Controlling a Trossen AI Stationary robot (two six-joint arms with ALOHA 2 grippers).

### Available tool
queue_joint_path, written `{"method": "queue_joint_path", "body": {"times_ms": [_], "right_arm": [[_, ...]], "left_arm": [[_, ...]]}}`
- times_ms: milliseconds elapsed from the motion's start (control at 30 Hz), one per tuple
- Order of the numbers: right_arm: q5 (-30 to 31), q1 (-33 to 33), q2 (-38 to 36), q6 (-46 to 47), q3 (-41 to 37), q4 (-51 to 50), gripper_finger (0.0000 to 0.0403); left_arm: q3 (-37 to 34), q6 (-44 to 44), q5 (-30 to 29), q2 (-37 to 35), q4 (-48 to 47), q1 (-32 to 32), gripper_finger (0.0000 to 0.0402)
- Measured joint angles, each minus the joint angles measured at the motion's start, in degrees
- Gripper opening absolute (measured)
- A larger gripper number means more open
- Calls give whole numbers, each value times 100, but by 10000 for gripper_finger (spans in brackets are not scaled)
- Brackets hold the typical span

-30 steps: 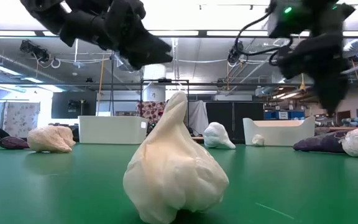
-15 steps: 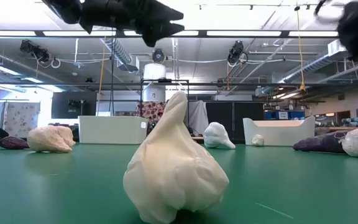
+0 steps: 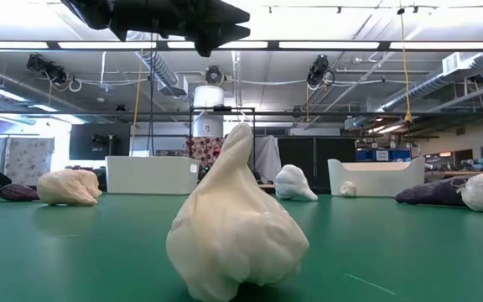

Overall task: Sort produce into baskets
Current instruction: Put the yellow lemon into the right white bin

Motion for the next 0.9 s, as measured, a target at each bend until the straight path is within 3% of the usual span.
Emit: {"method": "queue_joint_path", "body": {"times_ms": [233,500,900], "right_arm": [[444,80,400,57,493,4,280],[-157,65,1484,201,1155,-22,280],[-6,69,1902,512,2057,-1414,249]], "left_arm": [[0,-10,-1,0,154,0,253],[72,159,-4,2,280,0,253],[221,168,-4,2,302,0,253]]}}
